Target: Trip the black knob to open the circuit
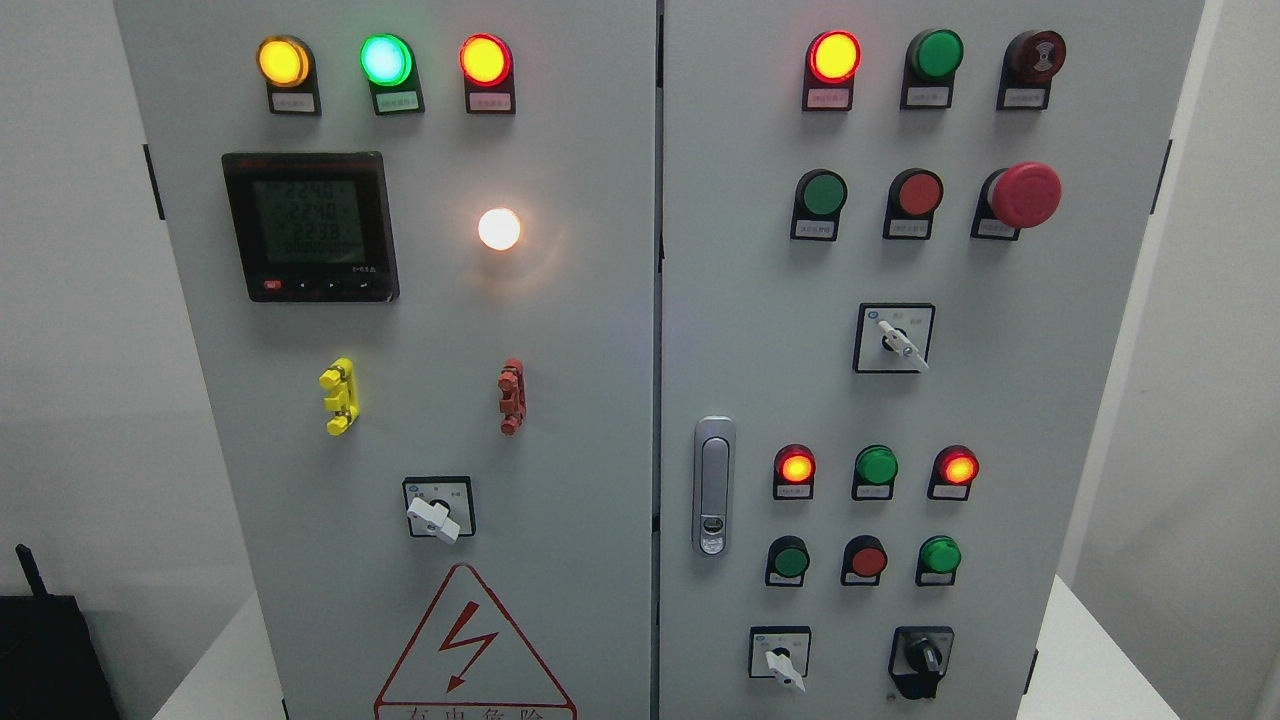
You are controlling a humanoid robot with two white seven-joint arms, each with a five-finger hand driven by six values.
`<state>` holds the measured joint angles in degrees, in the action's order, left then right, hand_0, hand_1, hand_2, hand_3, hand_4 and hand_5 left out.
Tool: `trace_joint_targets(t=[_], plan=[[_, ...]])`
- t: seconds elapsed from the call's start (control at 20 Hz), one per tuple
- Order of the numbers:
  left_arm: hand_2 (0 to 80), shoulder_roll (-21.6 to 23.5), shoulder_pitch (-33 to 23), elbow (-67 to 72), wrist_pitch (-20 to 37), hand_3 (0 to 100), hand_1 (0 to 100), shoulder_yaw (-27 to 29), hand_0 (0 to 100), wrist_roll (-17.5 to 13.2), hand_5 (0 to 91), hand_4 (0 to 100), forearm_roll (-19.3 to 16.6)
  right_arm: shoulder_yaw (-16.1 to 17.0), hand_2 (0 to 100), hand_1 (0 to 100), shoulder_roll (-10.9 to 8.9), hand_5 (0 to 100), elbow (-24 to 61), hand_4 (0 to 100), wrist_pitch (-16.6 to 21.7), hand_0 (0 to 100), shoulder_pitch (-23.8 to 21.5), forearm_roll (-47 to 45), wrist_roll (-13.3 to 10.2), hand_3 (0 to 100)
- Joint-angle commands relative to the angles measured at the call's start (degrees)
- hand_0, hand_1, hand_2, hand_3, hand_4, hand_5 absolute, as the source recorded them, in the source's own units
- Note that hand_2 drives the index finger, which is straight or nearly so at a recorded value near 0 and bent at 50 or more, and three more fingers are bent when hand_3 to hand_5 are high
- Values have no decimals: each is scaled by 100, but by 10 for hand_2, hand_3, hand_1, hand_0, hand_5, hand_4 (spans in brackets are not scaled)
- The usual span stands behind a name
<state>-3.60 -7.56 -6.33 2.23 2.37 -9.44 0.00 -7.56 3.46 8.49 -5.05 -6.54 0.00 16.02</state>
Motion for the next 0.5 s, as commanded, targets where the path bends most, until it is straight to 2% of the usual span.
trace_joint_targets(t=[0.0, 0.1, 0.25, 0.35, 0.45], plan=[[0, 0, 0, 0, 5, 0, 389, 0, 120, 3, 0, 0, -132, 150, 0, 49, -65, 0, -137, 0, -5, 0, 30, -97, 7, 0], [0, 0, 0, 0, -3, 0, 389, 0, 120, 3, 0, 0, -132, 159, 0, 50, -65, 0, -145, 0, -5, 0, 30, -106, 16, 0], [0, 0, 0, 0, 5, 0, 389, 0, 120, 3, 0, 0, -132, 448, 0, 51, -73, 0, -137, 0, -5, 0, 30, -97, 42, 0], [0, 0, 0, 0, -3, 0, 389, 0, 120, 3, 0, 0, -132, 527, 0, 52, -82, 0, -128, 0, -5, 0, 30, -114, 278, 0], [0, 0, 0, 0, -3, 0, 389, 0, 120, 3, 0, 0, -132, 676, 0, 52, -82, 0, -110, 0, 4, 0, 47, -123, 350, 0]])
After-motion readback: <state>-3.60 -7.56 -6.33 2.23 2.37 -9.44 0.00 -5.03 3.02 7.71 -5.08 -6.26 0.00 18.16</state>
